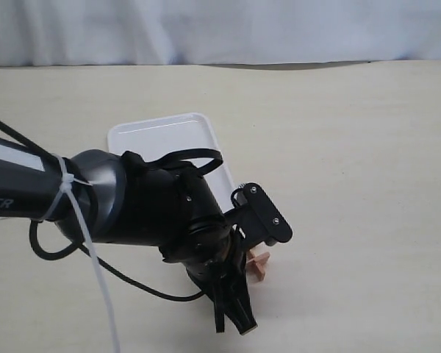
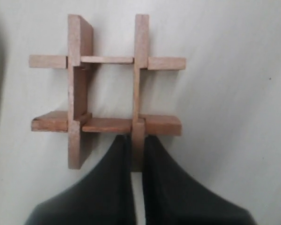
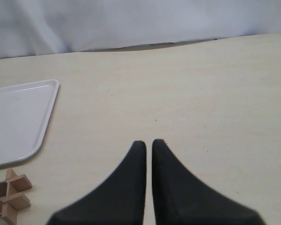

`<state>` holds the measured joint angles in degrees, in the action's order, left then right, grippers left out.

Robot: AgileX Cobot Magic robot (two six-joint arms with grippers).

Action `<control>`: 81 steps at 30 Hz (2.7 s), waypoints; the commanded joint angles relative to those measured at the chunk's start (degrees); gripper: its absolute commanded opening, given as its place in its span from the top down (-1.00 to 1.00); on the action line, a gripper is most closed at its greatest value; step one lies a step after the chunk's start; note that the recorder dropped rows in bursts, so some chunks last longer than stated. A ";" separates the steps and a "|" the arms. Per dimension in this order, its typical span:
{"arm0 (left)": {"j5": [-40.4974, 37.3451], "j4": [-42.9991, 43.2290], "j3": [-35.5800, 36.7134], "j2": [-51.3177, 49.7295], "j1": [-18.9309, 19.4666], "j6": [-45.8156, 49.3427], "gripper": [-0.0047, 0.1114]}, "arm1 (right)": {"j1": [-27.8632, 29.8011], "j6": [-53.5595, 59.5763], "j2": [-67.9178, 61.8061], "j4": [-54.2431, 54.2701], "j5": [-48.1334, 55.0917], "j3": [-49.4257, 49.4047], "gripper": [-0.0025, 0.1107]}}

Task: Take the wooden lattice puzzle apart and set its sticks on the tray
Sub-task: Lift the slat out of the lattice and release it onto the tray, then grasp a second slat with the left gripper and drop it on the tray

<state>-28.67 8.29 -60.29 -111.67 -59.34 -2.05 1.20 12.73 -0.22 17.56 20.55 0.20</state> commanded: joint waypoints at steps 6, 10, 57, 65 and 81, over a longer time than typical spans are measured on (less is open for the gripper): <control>-7.28 -0.39 -4.40 1.68 0.04 2.05 0.92 | 0.25 -0.04 -0.45 -0.06 -0.72 -0.20 0.87; -8.41 -0.19 -4.68 3.76 0.04 2.05 0.92 | 0.25 -0.04 -0.45 -0.06 -0.72 -0.20 0.87; 6.30 -3.59 0.91 9.41 27.99 -14.32 -0.22 | 0.25 -0.04 -0.45 -0.06 -0.72 -0.20 0.87; 1.27 -4.54 0.67 9.53 19.64 -3.01 -0.22 | 0.25 -0.04 -0.45 -0.06 -0.72 -0.20 0.87; -1.69 -5.19 0.60 2.98 9.02 7.76 -0.22 | 0.25 -0.04 -0.45 -0.06 -0.72 -0.20 0.87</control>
<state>-32.42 3.91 -59.50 -107.03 -49.60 5.18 1.20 12.73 -0.22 17.56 20.55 0.20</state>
